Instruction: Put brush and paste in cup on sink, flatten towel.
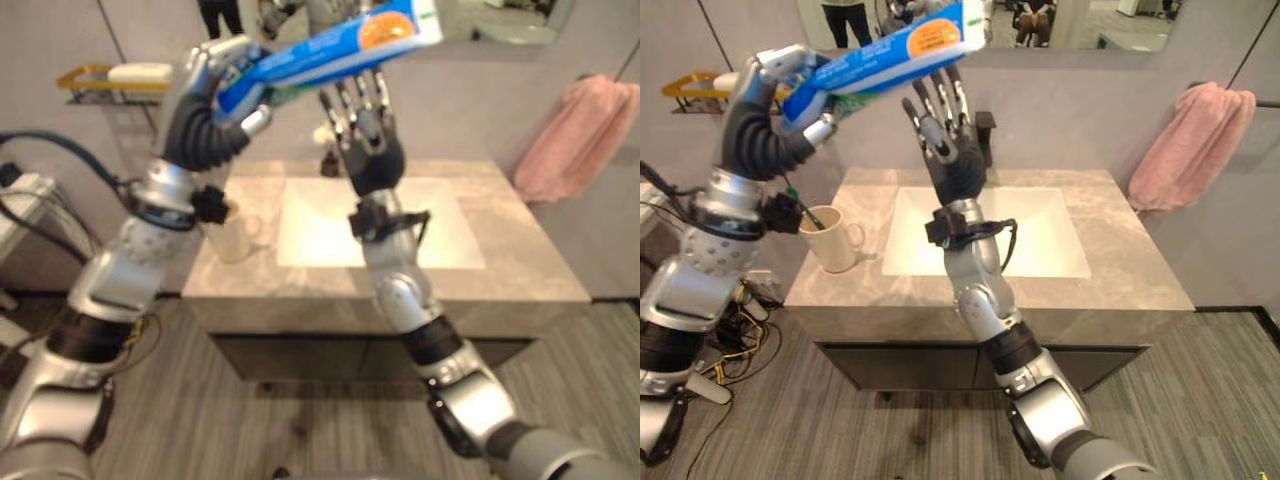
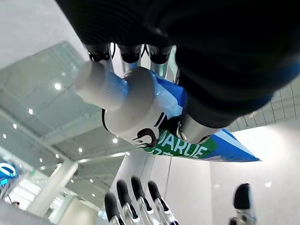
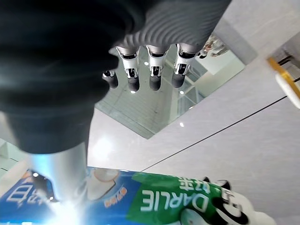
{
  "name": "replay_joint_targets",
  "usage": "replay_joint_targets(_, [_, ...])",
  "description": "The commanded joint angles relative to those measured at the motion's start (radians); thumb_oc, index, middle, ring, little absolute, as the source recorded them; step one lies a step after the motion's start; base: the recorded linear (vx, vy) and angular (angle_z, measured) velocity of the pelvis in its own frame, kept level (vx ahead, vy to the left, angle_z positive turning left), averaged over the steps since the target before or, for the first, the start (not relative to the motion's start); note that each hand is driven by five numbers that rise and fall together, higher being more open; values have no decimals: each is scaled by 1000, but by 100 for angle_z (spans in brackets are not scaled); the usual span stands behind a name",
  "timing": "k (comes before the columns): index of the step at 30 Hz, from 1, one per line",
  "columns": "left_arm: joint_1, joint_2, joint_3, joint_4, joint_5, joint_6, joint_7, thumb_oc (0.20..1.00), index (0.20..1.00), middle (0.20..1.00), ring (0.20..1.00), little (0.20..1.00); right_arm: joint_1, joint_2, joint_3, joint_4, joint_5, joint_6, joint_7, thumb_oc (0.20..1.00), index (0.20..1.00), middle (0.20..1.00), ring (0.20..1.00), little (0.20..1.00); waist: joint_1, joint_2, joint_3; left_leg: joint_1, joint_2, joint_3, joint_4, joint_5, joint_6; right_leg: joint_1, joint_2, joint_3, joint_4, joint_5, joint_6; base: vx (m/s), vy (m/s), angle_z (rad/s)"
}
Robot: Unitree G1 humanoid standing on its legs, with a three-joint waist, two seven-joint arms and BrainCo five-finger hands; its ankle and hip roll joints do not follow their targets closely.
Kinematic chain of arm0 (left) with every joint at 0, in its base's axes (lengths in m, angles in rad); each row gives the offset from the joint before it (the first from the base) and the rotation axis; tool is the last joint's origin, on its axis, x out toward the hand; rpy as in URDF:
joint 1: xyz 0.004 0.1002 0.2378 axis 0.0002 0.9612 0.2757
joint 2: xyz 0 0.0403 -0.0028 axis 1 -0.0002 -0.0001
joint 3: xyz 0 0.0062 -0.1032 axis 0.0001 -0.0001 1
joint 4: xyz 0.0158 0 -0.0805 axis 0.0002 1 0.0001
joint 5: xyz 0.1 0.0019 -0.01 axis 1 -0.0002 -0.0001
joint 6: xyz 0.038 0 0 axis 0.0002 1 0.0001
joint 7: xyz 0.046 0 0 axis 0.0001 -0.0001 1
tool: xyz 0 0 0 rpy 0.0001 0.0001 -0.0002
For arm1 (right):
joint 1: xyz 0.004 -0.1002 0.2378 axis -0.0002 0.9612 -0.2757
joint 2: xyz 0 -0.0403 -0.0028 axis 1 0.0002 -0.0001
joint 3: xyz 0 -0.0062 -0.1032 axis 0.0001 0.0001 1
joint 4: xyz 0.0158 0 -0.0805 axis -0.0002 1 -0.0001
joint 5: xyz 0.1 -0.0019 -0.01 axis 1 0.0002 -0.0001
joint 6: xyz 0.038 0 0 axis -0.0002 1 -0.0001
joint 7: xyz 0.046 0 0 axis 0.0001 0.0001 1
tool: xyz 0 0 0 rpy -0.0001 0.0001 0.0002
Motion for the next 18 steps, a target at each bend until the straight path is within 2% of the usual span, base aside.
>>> replay_joint_targets(1, [-117, 21, -4, 29, -71, -32, 19, 200, 200, 200, 200, 200, -150, 23, -43, -23, 34, -57, 9, 1000, 1000, 1000, 1000, 1000, 14, -27, -18, 5, -11, -51, 12, -102, 40, 83, -92, -48, 5, -63, 78, 0, 0, 0])
replay_joint_targets(18, [22, -1, -4, 33, -123, -41, -38, 200, 200, 200, 200, 200, -238, 46, -38, -9, 10, -70, -29, 1000, 1000, 1000, 1000, 1000, 26, -38, -14, 0, -7, -56, 12, -98, 38, 83, -84, -51, 5, -69, 68, 0, 0, 0])
